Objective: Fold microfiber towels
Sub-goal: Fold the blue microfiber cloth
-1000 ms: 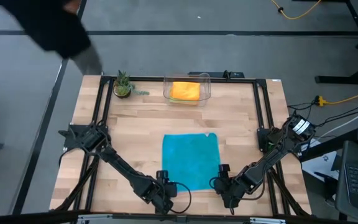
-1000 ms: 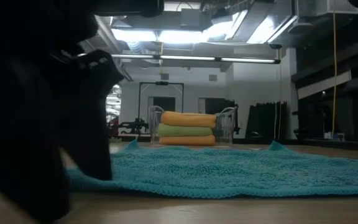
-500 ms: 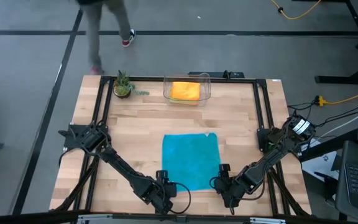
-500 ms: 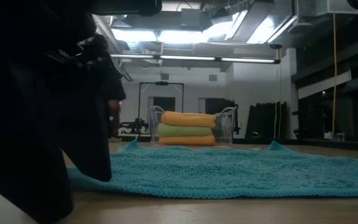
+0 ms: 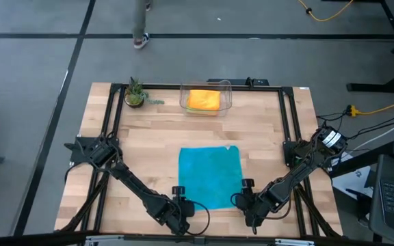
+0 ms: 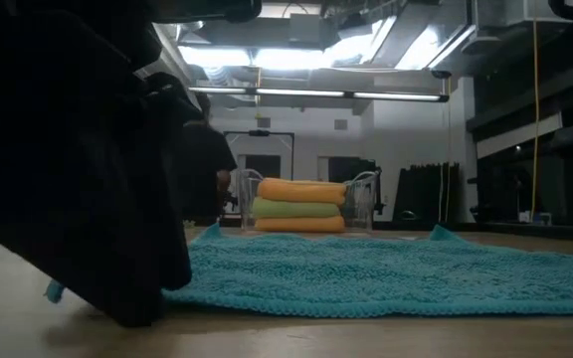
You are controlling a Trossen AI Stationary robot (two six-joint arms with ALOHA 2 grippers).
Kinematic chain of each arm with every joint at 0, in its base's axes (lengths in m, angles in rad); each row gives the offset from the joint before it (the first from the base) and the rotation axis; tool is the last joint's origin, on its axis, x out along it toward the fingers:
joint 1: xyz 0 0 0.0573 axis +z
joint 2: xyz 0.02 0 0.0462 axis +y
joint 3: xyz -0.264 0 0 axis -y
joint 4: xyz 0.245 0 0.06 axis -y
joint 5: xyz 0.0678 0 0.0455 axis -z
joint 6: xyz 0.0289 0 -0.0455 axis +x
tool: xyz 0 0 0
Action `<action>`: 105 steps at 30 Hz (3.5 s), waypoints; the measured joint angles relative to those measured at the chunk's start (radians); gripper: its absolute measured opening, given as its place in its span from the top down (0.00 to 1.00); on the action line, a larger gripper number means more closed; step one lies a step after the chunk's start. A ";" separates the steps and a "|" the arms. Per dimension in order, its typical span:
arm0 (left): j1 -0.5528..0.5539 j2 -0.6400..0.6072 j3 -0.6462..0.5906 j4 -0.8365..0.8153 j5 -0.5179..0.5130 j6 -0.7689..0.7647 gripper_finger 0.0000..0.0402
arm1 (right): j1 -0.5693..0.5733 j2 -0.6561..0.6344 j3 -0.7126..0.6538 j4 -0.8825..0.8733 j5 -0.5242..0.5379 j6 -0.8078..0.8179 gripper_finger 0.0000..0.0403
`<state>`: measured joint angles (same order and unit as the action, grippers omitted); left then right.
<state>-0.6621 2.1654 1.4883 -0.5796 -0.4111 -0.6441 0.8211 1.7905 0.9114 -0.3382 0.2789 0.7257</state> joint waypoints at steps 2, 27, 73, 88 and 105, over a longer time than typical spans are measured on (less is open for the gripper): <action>0.000 0.015 0.000 0.011 0.004 -0.001 0.72 | 0.000 0.000 -0.001 -0.001 0.003 0.031 0.58; -0.067 -0.043 0.165 -0.013 0.014 0.037 1.00 | 0.068 -0.014 0.302 -0.295 -0.037 0.190 0.99; 0.235 -0.046 0.101 -0.293 -0.039 0.282 0.89 | -0.191 -0.017 0.112 -0.531 0.174 0.207 0.70; 0.233 -0.046 0.105 -0.396 -0.173 0.120 0.68 | -0.196 -0.018 0.269 -0.834 0.347 0.273 0.55; 0.104 -0.049 0.228 -0.366 -0.023 0.049 0.70 | -0.187 -0.018 0.124 -0.125 0.190 0.269 0.59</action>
<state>-0.5581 2.1160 1.7161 -0.9458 -0.4346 -0.5947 0.6338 1.7727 1.0350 -0.4631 0.4686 0.9949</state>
